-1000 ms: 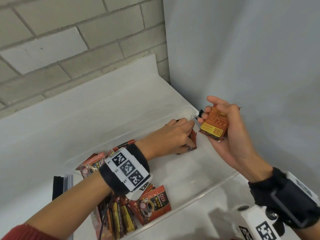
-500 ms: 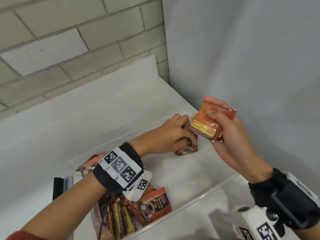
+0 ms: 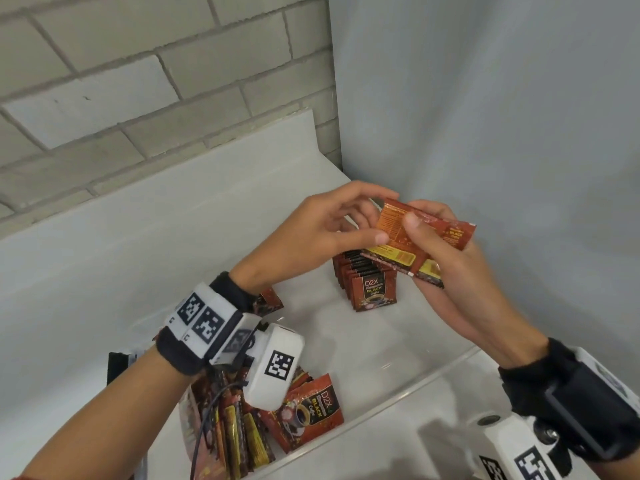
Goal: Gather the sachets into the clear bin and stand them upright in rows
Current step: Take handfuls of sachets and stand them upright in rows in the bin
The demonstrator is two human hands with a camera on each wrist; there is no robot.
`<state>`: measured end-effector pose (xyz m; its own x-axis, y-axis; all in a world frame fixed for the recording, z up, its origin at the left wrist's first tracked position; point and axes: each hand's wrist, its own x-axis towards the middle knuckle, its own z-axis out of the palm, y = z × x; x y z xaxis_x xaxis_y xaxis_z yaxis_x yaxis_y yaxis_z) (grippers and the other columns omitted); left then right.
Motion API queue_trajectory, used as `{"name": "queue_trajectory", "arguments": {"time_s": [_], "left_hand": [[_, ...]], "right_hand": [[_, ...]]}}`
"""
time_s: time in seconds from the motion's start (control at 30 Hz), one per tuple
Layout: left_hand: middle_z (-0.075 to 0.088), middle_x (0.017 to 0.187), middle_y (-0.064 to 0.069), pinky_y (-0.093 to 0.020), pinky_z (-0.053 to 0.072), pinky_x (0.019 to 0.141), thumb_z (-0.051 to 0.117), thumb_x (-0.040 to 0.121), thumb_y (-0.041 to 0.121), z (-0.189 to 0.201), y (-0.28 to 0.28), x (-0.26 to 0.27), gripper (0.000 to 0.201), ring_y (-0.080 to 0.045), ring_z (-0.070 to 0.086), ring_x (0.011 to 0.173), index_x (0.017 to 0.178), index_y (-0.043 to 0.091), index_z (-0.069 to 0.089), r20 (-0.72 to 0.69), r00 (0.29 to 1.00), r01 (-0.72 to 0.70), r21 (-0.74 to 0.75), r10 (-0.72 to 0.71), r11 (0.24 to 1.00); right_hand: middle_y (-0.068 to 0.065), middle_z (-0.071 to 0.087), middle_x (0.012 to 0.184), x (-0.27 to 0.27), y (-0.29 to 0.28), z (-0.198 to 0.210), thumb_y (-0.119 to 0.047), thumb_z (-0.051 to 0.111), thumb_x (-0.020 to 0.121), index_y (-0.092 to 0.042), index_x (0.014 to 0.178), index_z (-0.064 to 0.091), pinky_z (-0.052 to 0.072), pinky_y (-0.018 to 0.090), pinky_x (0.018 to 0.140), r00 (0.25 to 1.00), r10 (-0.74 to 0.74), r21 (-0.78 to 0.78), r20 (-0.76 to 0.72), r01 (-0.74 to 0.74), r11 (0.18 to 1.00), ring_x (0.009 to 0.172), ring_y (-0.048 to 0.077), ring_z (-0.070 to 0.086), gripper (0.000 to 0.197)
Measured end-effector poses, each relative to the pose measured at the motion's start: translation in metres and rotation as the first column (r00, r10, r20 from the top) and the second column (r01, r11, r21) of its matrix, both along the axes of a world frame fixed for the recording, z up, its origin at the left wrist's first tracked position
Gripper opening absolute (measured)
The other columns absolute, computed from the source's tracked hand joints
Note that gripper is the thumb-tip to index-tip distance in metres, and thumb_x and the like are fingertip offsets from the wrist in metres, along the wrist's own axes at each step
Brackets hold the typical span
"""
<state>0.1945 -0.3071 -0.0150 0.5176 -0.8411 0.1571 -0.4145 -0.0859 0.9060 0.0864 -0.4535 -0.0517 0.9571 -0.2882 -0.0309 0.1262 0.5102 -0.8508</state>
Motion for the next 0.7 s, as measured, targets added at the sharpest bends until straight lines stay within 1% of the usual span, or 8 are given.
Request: {"name": "queue_trajectory", "arguments": {"time_s": [0.1,0.17,0.27,0.33,0.4,0.47,0.57,0.7], "left_hand": [[0.064,0.097,-0.019,-0.056,0.047,0.084,0.068,0.085,0.008,0.003,0.002,0.002,0.024,-0.032,0.058,0.090,0.108,0.002,0.065,0.032,0.999,-0.023,-0.066,0.026,0.998],[0.064,0.097,-0.019,-0.056,0.047,0.083,0.068,0.085,0.007,0.005,0.005,0.003,0.018,-0.034,0.059,0.091,0.102,0.006,0.067,0.049,0.998,-0.031,-0.106,0.036,0.994],[0.065,0.096,-0.012,-0.058,0.046,0.083,0.069,0.084,0.005,0.005,0.008,0.003,0.011,-0.033,0.060,0.093,0.095,0.007,0.069,0.072,0.997,-0.007,-0.161,0.019,0.987],[0.066,0.099,-0.008,-0.058,0.047,0.084,0.066,0.085,0.007,0.004,0.010,0.003,0.010,-0.028,0.061,0.098,0.094,0.006,0.069,0.073,0.997,0.027,-0.173,-0.014,0.985],[0.066,0.102,-0.006,-0.054,0.049,0.085,0.064,0.084,0.008,0.001,0.010,0.004,0.011,-0.025,0.061,0.102,0.094,0.006,0.069,0.080,0.996,0.047,-0.165,-0.034,0.985],[0.064,0.105,-0.005,-0.051,0.051,0.086,0.065,0.085,0.005,-0.001,0.010,0.004,0.010,-0.022,0.061,0.103,0.092,0.005,0.071,0.094,0.995,0.048,-0.145,-0.034,0.988],[0.054,0.107,-0.010,-0.037,0.054,0.085,0.062,0.086,0.001,-0.004,0.010,0.004,0.016,-0.014,0.057,0.098,0.098,0.008,0.071,0.118,0.993,0.018,-0.113,-0.005,0.993],[0.052,0.105,-0.012,-0.032,0.054,0.081,0.046,0.095,-0.002,-0.004,0.011,0.003,0.026,-0.012,0.055,0.096,0.108,0.010,0.066,0.138,0.990,0.016,-0.080,-0.005,0.997]], "right_hand": [[0.006,0.069,0.113,0.001,0.002,-0.001,-0.067,0.067,0.064,-0.007,0.127,0.052,0.054,0.028,0.081,0.998,0.048,-0.050,-0.035,-0.049,0.998,0.103,0.018,0.066,0.088],[0.003,0.068,0.102,0.003,0.003,-0.001,-0.082,0.062,0.053,-0.010,0.128,0.056,0.055,0.028,0.078,0.995,0.083,-0.054,-0.060,-0.087,0.995,0.093,0.014,0.063,0.104],[0.006,0.063,0.089,0.004,0.002,-0.001,-0.086,0.062,0.044,-0.011,0.128,0.057,0.054,0.029,0.070,0.985,0.152,0.033,-0.084,-0.150,0.988,0.078,0.016,0.061,0.113],[0.003,0.069,0.086,0.002,0.002,0.001,-0.078,0.057,0.056,-0.012,0.122,0.060,0.054,0.026,0.067,0.971,0.216,0.036,-0.101,-0.213,0.976,0.074,0.014,0.064,0.094],[0.002,0.072,0.090,-0.001,0.003,0.004,-0.056,0.056,0.074,-0.013,0.115,0.062,0.055,0.024,0.068,0.963,0.243,0.026,-0.113,-0.242,0.970,0.078,0.012,0.068,0.060],[0.006,0.072,0.099,-0.002,0.003,0.005,-0.034,0.059,0.080,-0.012,0.114,0.064,0.056,0.026,0.072,0.963,0.240,0.013,-0.125,-0.240,0.971,0.087,0.016,0.069,0.040],[0.009,0.072,0.099,-0.002,0.002,0.006,-0.025,0.062,0.079,-0.011,0.109,0.066,0.057,0.028,0.070,0.968,0.209,0.007,-0.142,-0.210,0.978,0.087,0.020,0.070,0.033],[0.007,0.073,0.091,-0.002,0.002,0.007,-0.018,0.062,0.079,-0.010,0.106,0.065,0.055,0.026,0.064,0.977,0.171,0.008,-0.126,-0.172,0.985,0.081,0.017,0.070,0.028]]}}
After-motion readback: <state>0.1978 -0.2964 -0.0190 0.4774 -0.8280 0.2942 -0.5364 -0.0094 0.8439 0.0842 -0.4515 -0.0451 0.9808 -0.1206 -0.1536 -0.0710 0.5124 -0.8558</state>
